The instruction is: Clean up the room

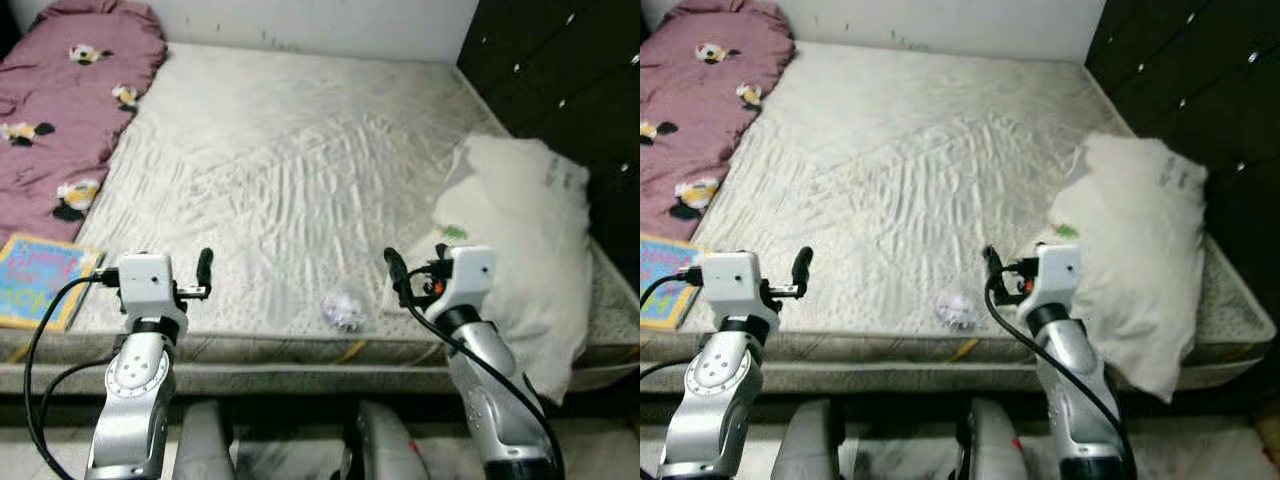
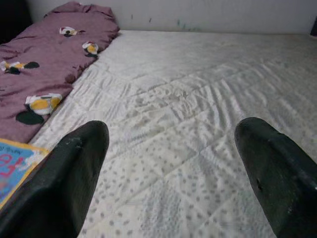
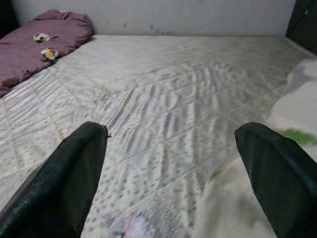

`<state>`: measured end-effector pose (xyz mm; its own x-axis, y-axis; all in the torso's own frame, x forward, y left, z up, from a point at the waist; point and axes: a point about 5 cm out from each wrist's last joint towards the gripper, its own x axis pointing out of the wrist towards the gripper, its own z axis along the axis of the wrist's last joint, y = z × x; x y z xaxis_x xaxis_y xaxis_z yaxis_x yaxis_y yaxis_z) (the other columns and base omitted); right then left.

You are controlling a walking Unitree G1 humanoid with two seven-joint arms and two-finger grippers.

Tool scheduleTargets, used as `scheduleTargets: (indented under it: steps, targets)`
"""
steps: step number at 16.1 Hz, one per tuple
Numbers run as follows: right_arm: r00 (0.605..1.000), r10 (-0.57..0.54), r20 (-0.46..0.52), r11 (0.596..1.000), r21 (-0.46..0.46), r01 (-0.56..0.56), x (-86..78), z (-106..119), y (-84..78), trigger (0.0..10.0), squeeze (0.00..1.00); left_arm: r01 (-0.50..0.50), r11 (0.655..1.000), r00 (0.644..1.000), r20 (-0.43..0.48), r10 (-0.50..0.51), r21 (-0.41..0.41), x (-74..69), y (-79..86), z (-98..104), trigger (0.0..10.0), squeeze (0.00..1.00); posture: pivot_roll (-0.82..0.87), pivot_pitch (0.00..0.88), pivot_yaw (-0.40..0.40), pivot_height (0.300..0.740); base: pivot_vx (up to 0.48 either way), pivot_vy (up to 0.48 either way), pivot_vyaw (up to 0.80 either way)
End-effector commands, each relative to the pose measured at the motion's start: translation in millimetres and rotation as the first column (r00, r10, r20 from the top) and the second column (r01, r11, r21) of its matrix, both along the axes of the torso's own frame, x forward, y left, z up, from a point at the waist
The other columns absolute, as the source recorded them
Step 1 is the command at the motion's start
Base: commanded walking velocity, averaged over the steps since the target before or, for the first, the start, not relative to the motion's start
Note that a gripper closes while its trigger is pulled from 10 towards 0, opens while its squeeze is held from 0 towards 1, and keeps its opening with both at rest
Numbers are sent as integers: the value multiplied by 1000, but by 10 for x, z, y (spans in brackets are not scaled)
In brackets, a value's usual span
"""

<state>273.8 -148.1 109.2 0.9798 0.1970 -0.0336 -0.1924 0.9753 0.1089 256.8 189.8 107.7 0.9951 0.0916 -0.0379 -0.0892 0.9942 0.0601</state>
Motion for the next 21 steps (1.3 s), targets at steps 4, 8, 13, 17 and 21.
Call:
scheduleTargets:
  steps: [4, 8, 13, 17, 21]
  targets:
    - [998, 33, -60, 999, 12, -32, 17, -72, 22, 10000, 0, -56, 997, 998, 3, 56, 46, 7, 60, 32, 10000, 0, -10, 46, -83, 531, 0, 0, 0]
    - [993, 64, -98, 998, -5, -64, 111, -134, 75, 10000, 0, -161, 985, 986, -25, 162, 55, -19, 231, -12, 10000, 0, 5, 47, -92, 531, 0, 0, 0]
    - [970, 211, -118, 977, -1, -212, 257, -147, 254, 10000, 0, -203, 978, 978, -43, 205, 50, -132, 252, 25, 10000, 0, 47, 106, -112, 531, 0, 0, 0]
    - [949, 297, -101, 954, -15, -300, 310, -141, 417, 10000, 0, -222, 974, 974, -43, 224, 42, -326, 337, 47, 10000, 0, 83, 141, -133, 531, 0, 0, 200]
    - [943, 311, -116, 950, -1, -313, 347, -187, 528, 10000, 0, -192, 981, 979, -55, 194, 35, -382, 257, 62, 10000, 0, 118, 168, -137, 531, 0, 0, 400]
